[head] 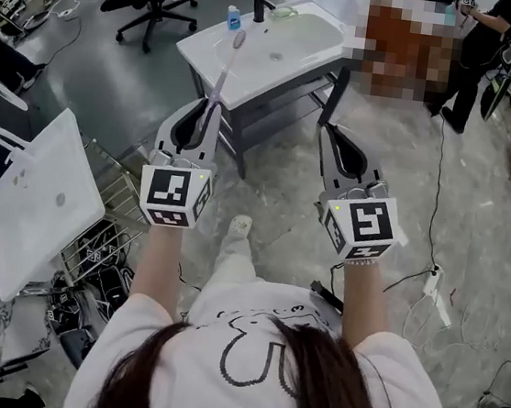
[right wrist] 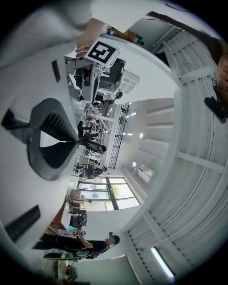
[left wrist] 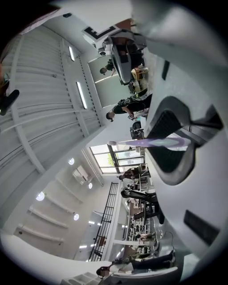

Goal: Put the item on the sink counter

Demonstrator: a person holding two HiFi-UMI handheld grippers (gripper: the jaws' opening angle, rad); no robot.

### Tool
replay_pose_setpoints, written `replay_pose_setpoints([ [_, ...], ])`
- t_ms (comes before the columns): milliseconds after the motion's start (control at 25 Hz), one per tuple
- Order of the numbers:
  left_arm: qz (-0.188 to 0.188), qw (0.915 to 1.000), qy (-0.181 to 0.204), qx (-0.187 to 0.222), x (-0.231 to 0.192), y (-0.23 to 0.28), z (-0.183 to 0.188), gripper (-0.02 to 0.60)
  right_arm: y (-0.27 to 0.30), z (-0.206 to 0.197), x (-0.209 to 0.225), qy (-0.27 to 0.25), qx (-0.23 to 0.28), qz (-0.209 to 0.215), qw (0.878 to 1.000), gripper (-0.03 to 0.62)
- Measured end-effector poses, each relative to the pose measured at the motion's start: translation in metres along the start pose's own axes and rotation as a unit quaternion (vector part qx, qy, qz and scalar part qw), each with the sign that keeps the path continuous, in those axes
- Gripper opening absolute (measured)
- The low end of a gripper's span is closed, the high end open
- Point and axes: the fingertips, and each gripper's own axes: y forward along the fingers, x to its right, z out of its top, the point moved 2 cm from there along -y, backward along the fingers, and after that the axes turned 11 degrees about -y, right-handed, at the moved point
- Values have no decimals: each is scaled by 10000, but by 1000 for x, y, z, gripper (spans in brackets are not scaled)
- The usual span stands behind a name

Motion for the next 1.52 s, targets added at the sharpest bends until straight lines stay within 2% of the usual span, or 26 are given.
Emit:
replay_pose_setpoints([
  [480, -477, 9978, -62, -464, -51, 133, -39, 66, 109, -40, 51, 175, -316, -356, 9987, 31],
  [840, -882, 9888, -219, -1181, -84, 217, -88, 66, 177, -78, 70, 311, -798, -463, 9952, 31],
  [1080, -1177, 9746, -360, -1869, -95, 256, -139, 66, 206, -113, 74, 528, -1195, -597, 9896, 31],
  [1520, -1600, 9391, -567, -2988, -94, 279, -234, 66, 226, -166, 73, 839, -1797, -703, 9776, 31],
])
